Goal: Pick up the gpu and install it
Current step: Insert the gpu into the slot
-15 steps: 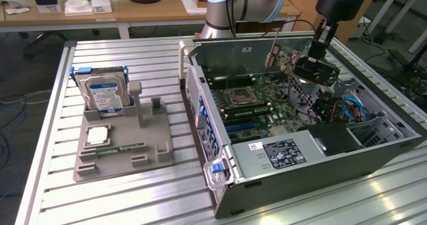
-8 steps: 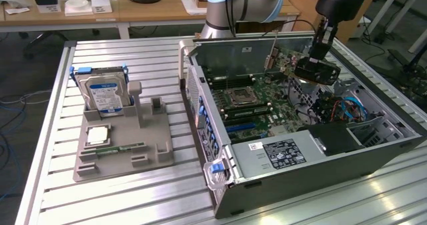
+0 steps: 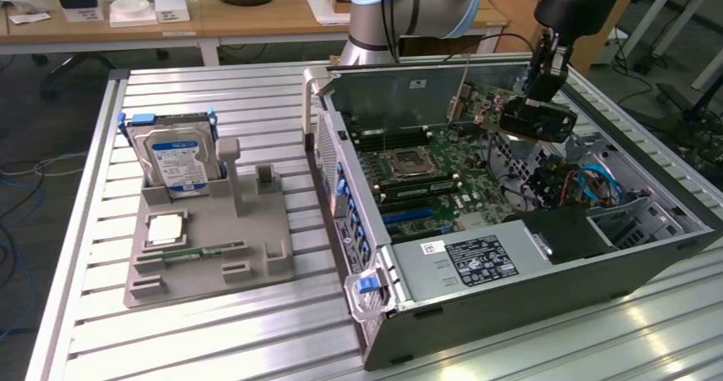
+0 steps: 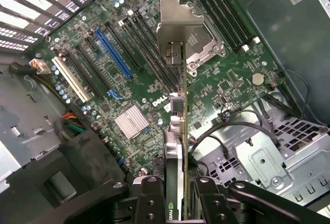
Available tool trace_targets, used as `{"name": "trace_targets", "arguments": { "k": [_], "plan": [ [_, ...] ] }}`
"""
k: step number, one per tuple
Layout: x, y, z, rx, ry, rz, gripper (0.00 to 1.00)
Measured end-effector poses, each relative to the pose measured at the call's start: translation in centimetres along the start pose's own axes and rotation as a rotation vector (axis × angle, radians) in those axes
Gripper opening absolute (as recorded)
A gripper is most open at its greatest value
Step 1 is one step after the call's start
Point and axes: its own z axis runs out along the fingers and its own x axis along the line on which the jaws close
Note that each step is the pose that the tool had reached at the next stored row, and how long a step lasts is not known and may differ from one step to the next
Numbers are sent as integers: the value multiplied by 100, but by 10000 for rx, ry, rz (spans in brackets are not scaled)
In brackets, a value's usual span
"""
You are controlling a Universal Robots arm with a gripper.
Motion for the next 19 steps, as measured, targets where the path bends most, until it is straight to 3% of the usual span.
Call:
{"name": "trace_targets", "arguments": {
  "k": [10, 19],
  "plan": [
    [0, 0, 0, 3, -5, -103, 27],
    [-1, 0, 4, 48, -66, -1525, 27]
  ]
}}
